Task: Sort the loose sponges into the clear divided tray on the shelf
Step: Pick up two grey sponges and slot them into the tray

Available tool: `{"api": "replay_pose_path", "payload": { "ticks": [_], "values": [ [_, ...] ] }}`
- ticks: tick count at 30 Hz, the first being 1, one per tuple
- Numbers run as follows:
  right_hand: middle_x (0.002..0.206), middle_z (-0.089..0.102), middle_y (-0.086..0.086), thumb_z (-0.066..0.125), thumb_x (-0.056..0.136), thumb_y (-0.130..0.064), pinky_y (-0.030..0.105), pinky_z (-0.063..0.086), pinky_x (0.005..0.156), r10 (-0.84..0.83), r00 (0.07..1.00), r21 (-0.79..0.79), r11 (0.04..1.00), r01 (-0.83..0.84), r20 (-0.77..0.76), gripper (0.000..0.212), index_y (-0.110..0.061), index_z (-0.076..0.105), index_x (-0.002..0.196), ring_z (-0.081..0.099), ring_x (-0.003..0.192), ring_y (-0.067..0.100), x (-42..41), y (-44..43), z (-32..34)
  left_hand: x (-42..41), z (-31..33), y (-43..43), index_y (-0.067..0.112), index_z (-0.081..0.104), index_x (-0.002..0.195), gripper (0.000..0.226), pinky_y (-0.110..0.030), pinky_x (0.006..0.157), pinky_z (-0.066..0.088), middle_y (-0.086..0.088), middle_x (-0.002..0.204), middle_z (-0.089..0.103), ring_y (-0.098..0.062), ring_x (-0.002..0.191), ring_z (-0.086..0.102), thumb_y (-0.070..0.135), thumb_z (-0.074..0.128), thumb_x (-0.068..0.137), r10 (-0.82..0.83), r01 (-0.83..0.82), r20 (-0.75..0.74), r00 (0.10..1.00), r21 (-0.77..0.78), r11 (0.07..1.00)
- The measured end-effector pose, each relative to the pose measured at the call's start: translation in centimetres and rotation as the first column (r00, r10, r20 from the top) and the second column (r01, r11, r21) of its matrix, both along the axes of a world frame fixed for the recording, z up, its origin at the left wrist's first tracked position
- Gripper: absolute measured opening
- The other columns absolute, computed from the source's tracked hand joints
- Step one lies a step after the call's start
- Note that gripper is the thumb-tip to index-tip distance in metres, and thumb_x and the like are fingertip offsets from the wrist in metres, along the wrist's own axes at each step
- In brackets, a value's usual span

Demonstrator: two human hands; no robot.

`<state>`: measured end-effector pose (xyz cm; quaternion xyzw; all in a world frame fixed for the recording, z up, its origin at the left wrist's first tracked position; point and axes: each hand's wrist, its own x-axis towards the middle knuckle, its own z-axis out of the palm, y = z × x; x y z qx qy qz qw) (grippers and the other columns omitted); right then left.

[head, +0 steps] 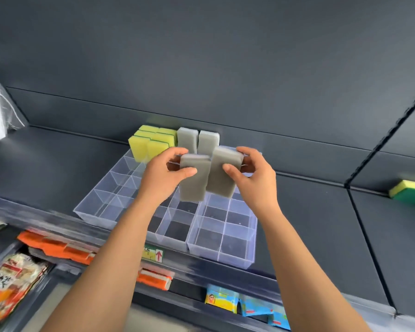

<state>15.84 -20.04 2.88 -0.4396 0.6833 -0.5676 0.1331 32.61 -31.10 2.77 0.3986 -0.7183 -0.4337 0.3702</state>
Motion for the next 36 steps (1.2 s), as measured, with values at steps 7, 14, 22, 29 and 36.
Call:
{"api": "replay_pose_path", "payload": {
  "ticks": [7, 14, 22, 29, 36],
  "values": [
    [0.089, 0.06, -0.014, 0.07, 0.082, -0.026, 0.008, 0.042, 0.071, 0.01, 1.0, 0.003, 1.0, -0.01, -0.011, 0.035, -0.026, 0.054, 0.114, 0.055, 0.083, 0.002, -0.8, -6.5, -0.3, -0.7, 0.6, -6.0, 0.03, 0.06, 0.1, 0.037, -0.019, 0.074, 0.049, 0.01, 0.094, 0.064, -0.012, 0.084, 0.062, 0.015, 0.078, 0.072, 0.074, -0.069, 0.057, 0.996, -0.094, 0.993],
    [0.087, 0.056, -0.017, 0.064, 0.087, -0.023, 0.008, 0.038, 0.064, -0.046, 0.999, 0.058, 0.997, 0.046, -0.008, 0.031, -0.028, 0.047, 0.113, 0.053, 0.082, -0.002, -0.7, -10.8, -2.1, -0.9, 0.4, -9.6, 0.024, 0.059, 0.1, 0.033, -0.004, 0.065, 0.041, 0.024, 0.085, 0.056, -0.005, 0.081, 0.058, 0.014, 0.076, 0.074, 0.117, -0.108, 0.046, 0.992, -0.17, 0.98],
    [0.103, 0.059, 0.0, 0.058, 0.09, -0.017, 0.035, 0.049, 0.076, -0.103, 0.975, 0.154, 0.979, 0.134, -0.196, 0.033, -0.027, 0.051, 0.12, 0.058, 0.082, 0.021, 0.0, -11.8, -3.8, -1.6, -0.3, -12.6, 0.025, 0.058, 0.111, 0.038, -0.022, 0.075, 0.042, 0.008, 0.104, 0.061, -0.012, 0.089, 0.057, 0.015, 0.071, 0.077, -0.011, 0.042, 0.128, 0.992, -0.242, 0.969],
    [0.092, 0.051, 0.002, 0.054, 0.089, -0.009, 0.03, 0.04, 0.063, -0.064, 0.87, 0.226, 0.954, 0.198, -0.489, 0.034, -0.021, 0.053, 0.121, 0.048, 0.073, 0.023, 1.0, -12.5, -4.8, -1.6, -0.9, -13.1, 0.027, 0.059, 0.109, 0.035, -0.02, 0.07, 0.038, 0.006, 0.1, 0.059, -0.013, 0.086, 0.054, 0.015, 0.07, 0.078, -0.093, 0.149, 0.204, 0.974, -0.279, 0.949],
    [0.101, 0.055, 0.008, 0.057, 0.088, -0.011, 0.031, 0.041, 0.068, -0.088, 0.858, 0.286, 0.921, 0.263, -0.506, 0.033, -0.017, 0.056, 0.121, 0.052, 0.089, 0.03, 1.4, -12.5, -5.4, -1.5, -1.5, -13.5, 0.021, 0.059, 0.117, 0.039, -0.024, 0.08, 0.039, 0.003, 0.113, 0.057, -0.015, 0.098, 0.053, 0.015, 0.07, 0.08, -0.131, 0.215, 0.294, 0.947, -0.273, 0.938]
  ]
}}
